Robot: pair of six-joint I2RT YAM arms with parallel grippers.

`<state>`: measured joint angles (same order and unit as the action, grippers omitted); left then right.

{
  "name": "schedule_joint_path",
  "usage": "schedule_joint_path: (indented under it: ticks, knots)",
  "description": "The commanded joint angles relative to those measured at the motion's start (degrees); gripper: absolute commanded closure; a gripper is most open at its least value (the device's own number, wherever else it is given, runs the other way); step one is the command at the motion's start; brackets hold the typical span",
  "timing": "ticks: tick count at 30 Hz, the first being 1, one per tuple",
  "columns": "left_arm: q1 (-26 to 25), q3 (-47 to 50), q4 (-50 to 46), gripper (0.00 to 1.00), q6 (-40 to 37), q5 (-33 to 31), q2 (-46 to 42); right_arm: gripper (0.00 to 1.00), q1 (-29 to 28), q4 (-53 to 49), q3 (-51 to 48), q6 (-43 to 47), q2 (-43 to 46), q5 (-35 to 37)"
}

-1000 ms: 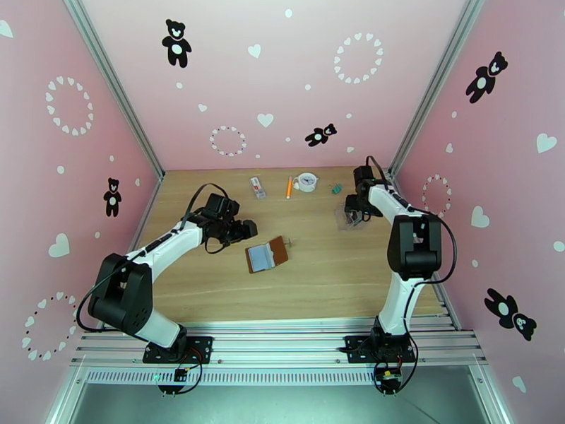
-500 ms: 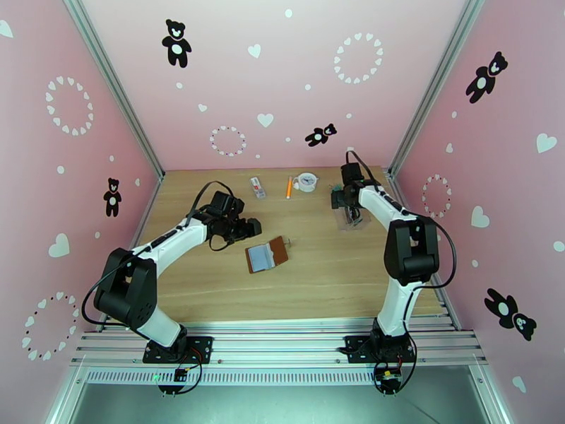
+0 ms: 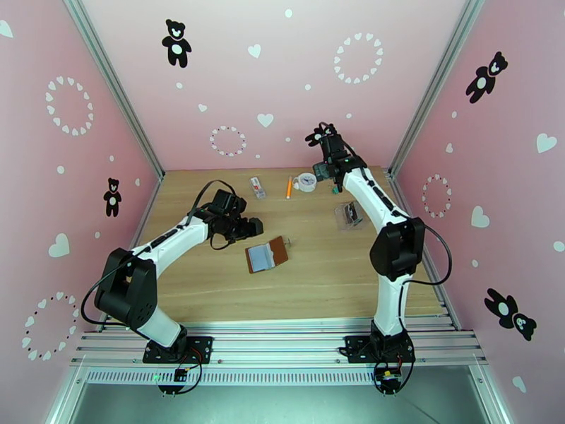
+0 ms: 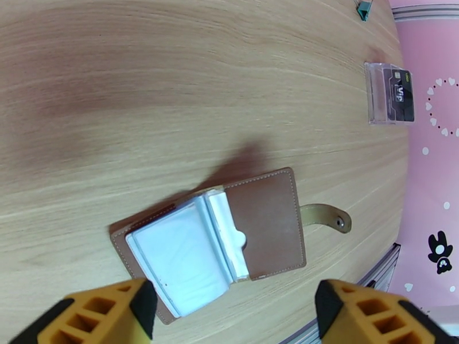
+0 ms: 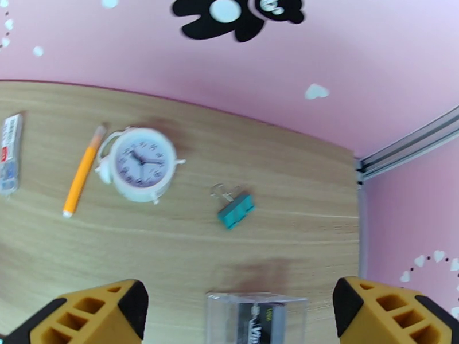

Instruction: Put the credit cards into the card holder

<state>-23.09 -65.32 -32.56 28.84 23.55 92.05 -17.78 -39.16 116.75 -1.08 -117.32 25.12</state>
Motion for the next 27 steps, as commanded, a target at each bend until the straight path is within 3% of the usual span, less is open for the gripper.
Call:
schedule_joint_path:
  ticks: [1,13,18,20,27]
  knots:
    - [-0.45,-1.98,-1.86,0.22,-1.24,-0.61,1.20,0.10,0.53,-4.99,4.44,0.75,-3.28,4.57]
    - [-0.59,-2.91,-2.39,0.22,-1.34,-1.28,1.32,0.12,1.82,-1.72,10.28,5.23,-3.38,6.35]
    - [-0.81,-2.62,-1.99,0.22,-0.80,-1.41,1.35,0.11,2.68,-3.85,11.31,3.23,-2.03,2.66]
    - [-0.88,-2.37,-1.74,0.22,-0.52,-1.44,1.22,0.01,2.83,-2.77,10.28,3.32,-0.95,1.70]
    - [-0.92,-2.62,-2.34,0.22,-1.24,-1.55,0.84,0.01,2.72,-1.82,9.65,3.86,0.49,1.16]
